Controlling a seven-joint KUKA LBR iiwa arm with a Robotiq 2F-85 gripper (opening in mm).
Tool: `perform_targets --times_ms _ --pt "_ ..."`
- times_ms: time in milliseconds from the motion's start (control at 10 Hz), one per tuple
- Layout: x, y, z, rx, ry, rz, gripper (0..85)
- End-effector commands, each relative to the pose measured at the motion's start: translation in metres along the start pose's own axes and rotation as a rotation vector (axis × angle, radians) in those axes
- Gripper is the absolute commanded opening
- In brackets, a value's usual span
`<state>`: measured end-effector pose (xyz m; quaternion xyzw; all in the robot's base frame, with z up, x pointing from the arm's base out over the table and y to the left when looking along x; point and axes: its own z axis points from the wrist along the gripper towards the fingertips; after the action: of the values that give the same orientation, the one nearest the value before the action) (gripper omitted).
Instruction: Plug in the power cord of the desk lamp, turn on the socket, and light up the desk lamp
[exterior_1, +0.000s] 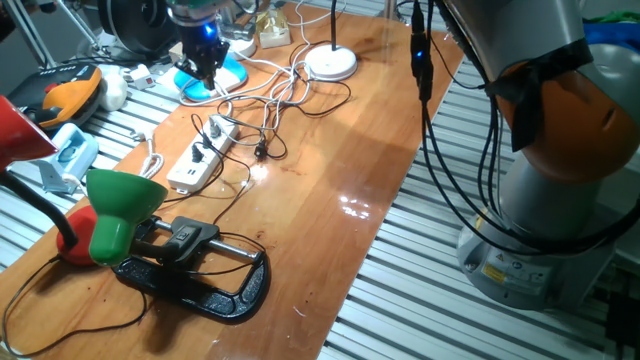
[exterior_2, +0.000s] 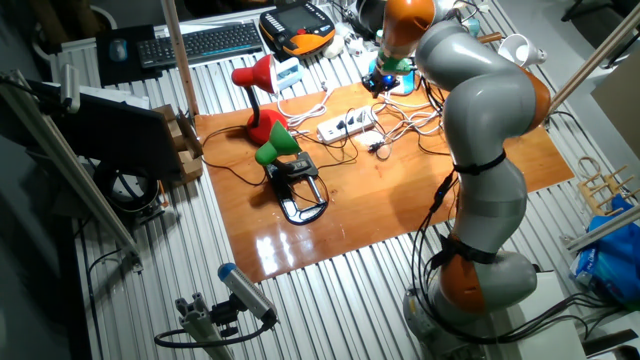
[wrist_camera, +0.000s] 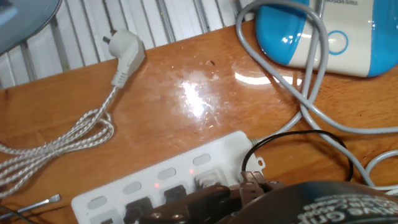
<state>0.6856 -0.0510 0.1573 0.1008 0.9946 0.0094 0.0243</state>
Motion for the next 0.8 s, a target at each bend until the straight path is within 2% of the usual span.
perform_targets --times_ms 0,200,400,700 --pt "0.007 0.004 -0.004 0.002 0.005 -0.007 0.0" --pt "0.018 0.015 -0.008 0.019 0.008 -0.034 0.0" --pt "0.017 0.013 -0.007 0.025 0.003 -0.056 0.0" --pt "0.017 0.012 -0.007 0.029 0.021 -0.107 0.0"
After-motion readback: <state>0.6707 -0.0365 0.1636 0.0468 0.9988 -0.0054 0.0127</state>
